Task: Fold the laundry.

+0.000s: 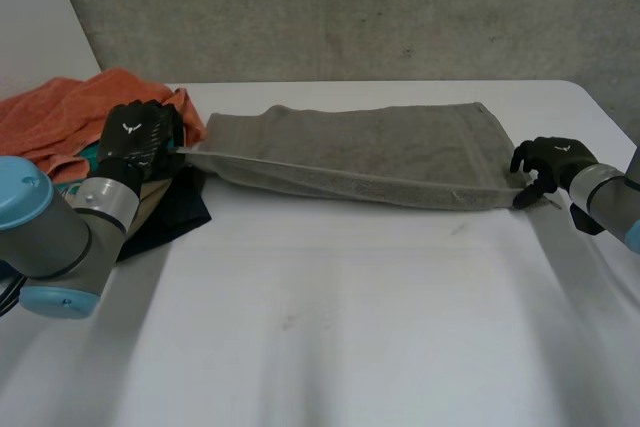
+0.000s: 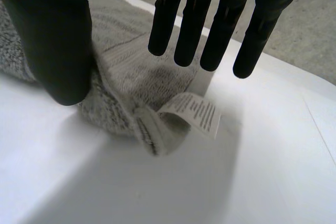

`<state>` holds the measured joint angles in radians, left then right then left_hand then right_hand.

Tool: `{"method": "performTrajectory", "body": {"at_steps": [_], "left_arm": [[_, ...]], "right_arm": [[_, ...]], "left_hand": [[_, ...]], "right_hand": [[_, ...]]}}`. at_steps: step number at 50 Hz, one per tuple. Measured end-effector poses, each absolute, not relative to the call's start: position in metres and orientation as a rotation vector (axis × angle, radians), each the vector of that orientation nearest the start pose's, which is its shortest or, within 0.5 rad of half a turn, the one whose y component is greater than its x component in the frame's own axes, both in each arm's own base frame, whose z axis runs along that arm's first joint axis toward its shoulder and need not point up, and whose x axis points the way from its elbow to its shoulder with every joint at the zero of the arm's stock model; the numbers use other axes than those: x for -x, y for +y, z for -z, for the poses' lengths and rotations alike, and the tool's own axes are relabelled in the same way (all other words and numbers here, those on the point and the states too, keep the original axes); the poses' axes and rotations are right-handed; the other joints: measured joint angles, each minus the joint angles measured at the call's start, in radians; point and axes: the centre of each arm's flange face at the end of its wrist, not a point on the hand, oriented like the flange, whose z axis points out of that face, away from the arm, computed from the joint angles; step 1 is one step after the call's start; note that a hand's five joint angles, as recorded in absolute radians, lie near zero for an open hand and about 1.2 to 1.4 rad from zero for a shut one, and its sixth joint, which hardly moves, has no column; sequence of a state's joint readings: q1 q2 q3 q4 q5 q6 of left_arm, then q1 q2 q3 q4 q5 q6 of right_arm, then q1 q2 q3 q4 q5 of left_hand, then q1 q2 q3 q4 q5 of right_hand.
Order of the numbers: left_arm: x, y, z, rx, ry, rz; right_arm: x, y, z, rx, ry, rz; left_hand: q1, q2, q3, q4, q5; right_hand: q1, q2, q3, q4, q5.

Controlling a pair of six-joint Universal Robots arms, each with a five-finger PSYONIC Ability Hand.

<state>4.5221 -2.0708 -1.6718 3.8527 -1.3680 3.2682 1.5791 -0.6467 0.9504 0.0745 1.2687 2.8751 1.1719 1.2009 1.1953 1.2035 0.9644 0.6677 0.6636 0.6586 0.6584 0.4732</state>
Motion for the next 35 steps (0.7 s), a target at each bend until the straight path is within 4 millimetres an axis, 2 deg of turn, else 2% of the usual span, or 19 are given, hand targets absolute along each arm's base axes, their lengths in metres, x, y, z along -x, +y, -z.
{"method": "performTrajectory", "body": {"at_steps": [3,5,9,14,20,24,27,31,35], "left_arm": [[0.22,-0.355,-0.169,-0.599,2.166,2.447],[0.22,-0.354,-0.169,-0.604,2.185,2.429],[0.22,-0.348,-0.168,-0.62,2.232,2.381],[0.22,-0.33,-0.165,-0.696,2.347,2.239],[0.218,-0.289,-0.165,-0.915,2.517,1.936],[0.212,-0.249,-0.169,-1.106,2.624,1.655],[0.208,-0.221,-0.172,-1.223,2.684,1.461],[0.205,-0.19,-0.177,-1.339,2.729,1.259],[0.207,-0.18,-0.182,-1.392,2.701,1.217]], "right_arm": [[-0.163,-0.445,-0.12,0.656,2.458,1.722],[-0.163,-0.443,-0.12,0.703,2.478,1.73],[-0.161,-0.439,-0.125,0.788,2.514,1.747],[-0.153,-0.423,-0.143,0.942,2.554,1.765],[-0.132,-0.385,-0.161,1.301,2.649,1.666],[-0.111,-0.346,-0.167,1.597,2.733,1.402],[-0.101,-0.319,-0.171,1.731,2.747,1.208],[-0.094,-0.295,-0.176,1.819,2.72,1.067],[-0.095,-0.29,-0.179,1.847,2.68,1.091]], "left_hand": [[0.0,0.0,0.0,0.0,0.0],[0.0,0.0,0.0,0.0,0.0],[0.0,0.0,0.0,0.0,0.0],[0.0,0.0,0.0,0.0,0.0],[0.0,0.0,0.0,0.0,0.0],[0.0,0.0,0.0,0.0,0.0],[0.0,0.0,0.0,0.0,0.0],[0.0,0.0,0.0,0.0,0.0],[0.0,0.0,0.0,0.0,0.0]], "right_hand": [[0.384,0.377,0.372,0.371,0.372],[0.468,0.508,0.5,0.502,0.496],[0.468,0.518,0.528,0.536,0.503],[0.468,0.518,0.528,0.536,0.503],[0.468,0.518,0.528,0.537,0.503],[0.468,0.518,0.528,0.537,0.503],[0.468,0.518,0.528,0.537,0.503],[0.468,0.518,0.528,0.537,0.513],[0.468,0.518,0.528,0.537,0.514]]}}
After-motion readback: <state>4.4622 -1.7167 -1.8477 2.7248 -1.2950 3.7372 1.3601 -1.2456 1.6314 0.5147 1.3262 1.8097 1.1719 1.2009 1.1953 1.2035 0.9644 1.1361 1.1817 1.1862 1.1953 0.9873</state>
